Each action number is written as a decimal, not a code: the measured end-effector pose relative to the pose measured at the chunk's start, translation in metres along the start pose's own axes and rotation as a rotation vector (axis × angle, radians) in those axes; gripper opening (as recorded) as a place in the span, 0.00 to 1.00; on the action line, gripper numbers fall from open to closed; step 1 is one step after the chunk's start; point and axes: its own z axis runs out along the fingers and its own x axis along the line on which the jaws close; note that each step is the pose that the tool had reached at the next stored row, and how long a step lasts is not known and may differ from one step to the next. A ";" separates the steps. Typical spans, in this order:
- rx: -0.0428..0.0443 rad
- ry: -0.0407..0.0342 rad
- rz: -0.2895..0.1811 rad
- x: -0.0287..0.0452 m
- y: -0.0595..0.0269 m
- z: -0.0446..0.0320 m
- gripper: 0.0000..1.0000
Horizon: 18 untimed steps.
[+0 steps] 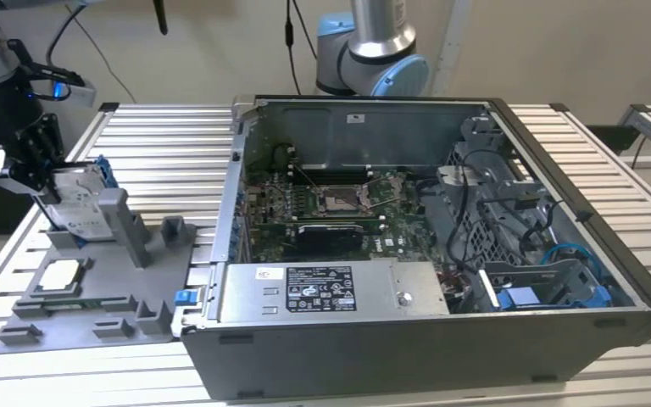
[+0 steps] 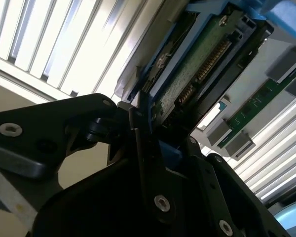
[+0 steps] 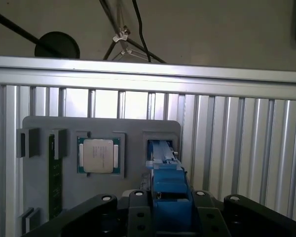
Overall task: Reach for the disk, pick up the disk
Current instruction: 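Pick up the disk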
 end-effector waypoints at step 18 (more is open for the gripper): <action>-0.0001 0.0025 0.000 0.0000 0.0000 0.0000 0.00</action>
